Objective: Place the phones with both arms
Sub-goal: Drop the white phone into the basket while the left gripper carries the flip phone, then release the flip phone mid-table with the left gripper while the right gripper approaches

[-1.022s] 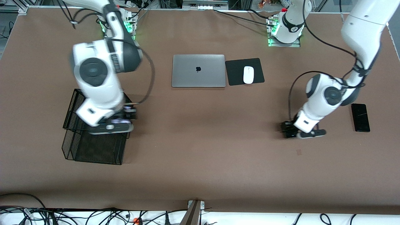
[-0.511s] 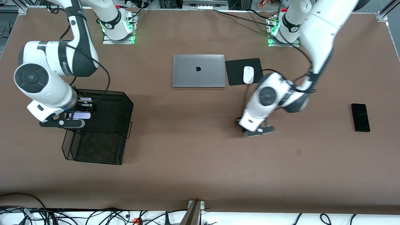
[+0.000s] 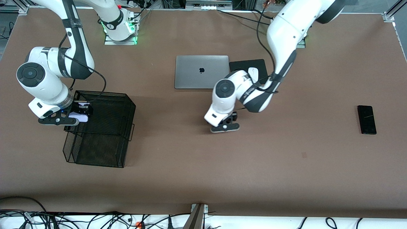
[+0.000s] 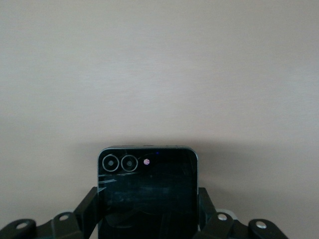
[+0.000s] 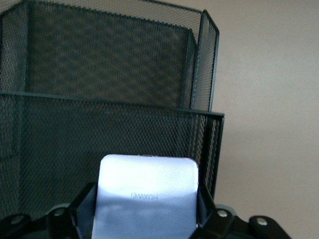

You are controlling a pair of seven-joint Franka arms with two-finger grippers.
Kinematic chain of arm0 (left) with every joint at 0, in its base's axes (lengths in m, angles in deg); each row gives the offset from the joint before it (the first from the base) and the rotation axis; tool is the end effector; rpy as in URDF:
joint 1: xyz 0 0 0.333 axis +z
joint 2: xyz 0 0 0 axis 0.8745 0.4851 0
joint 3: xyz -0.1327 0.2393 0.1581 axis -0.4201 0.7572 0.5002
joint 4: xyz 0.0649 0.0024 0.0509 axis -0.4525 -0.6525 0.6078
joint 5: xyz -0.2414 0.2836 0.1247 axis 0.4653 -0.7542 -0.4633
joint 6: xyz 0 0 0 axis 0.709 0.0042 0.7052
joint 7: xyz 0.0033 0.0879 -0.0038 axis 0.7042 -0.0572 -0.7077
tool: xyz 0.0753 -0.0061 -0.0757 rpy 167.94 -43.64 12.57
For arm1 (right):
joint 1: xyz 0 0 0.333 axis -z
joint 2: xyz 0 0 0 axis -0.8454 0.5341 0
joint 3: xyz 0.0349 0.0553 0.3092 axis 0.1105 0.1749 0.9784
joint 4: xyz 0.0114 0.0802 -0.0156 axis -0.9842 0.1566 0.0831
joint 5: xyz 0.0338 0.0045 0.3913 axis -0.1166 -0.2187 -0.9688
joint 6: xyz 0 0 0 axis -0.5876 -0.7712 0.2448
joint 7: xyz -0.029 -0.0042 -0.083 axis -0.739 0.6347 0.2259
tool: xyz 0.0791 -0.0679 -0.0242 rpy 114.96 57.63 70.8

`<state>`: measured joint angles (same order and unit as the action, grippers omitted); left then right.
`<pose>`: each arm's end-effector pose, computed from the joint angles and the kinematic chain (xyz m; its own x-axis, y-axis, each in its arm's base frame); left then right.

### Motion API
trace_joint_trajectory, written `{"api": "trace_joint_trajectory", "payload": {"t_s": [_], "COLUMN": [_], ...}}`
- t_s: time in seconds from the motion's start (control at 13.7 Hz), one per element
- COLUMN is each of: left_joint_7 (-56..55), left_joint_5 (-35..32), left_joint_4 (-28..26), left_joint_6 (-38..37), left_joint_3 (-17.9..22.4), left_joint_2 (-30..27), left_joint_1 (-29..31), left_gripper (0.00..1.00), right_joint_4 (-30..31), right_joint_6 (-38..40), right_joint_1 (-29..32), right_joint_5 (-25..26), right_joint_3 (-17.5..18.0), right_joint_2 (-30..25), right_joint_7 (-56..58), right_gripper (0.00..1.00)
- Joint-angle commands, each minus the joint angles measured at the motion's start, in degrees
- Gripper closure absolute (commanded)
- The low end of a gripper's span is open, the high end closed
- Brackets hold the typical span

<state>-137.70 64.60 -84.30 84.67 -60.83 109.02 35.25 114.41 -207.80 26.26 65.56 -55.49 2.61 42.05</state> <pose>0.5768 -0.4516 0.2050 0.9882 0.1373 0.0684 0.1372 -0.9905 0.0067 0.5931 0.0053 0.3433 0.9971 0.0259 0.0709 0.0125 -0.9828 0.1841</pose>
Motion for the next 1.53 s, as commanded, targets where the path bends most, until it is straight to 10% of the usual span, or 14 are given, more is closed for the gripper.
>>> {"api": "trace_joint_trajectory", "payload": {"t_s": [0.0, 0.15, 0.29, 0.37, 0.44, 0.51, 1.02, 1.46], "left_joint_7": [-1.7, -1.7, -1.7, -1.7, -2.2, -2.9, -0.4, 18.4], "left_joint_5": [-0.3, -0.7, -0.6, -0.6, -0.5, -0.6, 0.0, -0.6], "left_joint_4": [9.2, 11.6, 12.1, 12.2, 12.2, 12.2, 10.9, -7.0], "left_joint_6": [-1.2, 0.0, 0.0, 0.2, 0.2, 0.2, -8.2, -11.9], "left_joint_3": [4.9, 5.4, 5.6, 5.6, 5.6, 5.7, 3.4, 2.2], "left_joint_2": [6.1, 8.5, 8.9, 9.2, 9.2, 9.2, 2.7, -6.4], "left_joint_1": [-6.3, -7.8, -7.9, -8.0, -8.0, -8.0, -1.8, 9.5], "left_gripper": [1.0, 1.0, 1.0, 0.85, 0.32, 0.0, 0.0, 0.0], "right_joint_4": [1.6, 1.6, 1.3, 0.9, 0.5, 0.0, -19.5, -24.2], "right_joint_6": [-3.4, -3.8, -4.0, -4.0, -3.7, -3.5, 16.5, 11.3], "right_joint_1": [0.8, 0.8, 0.9, 0.9, 0.9, 0.9, -1.1, -2.8], "right_joint_5": [-3.4, -5.0, -5.1, -5.1, -5.1, -5.0, -7.1, -17.4], "right_joint_3": [0.1, 0.1, 0.0, 0.0, 0.1, 0.1, 3.6, 17.2], "right_joint_2": [0.0, 0.7, 1.3, 1.3, 1.3, 1.2, 4.2, 9.9], "right_joint_7": [1.1, 1.1, 1.1, 1.1, 1.1, 1.2, -3.6, -5.7], "right_gripper": [1.0, 0.94, 0.2, 0.02, 0.01, 0.01, 0.01, 0.01]}}
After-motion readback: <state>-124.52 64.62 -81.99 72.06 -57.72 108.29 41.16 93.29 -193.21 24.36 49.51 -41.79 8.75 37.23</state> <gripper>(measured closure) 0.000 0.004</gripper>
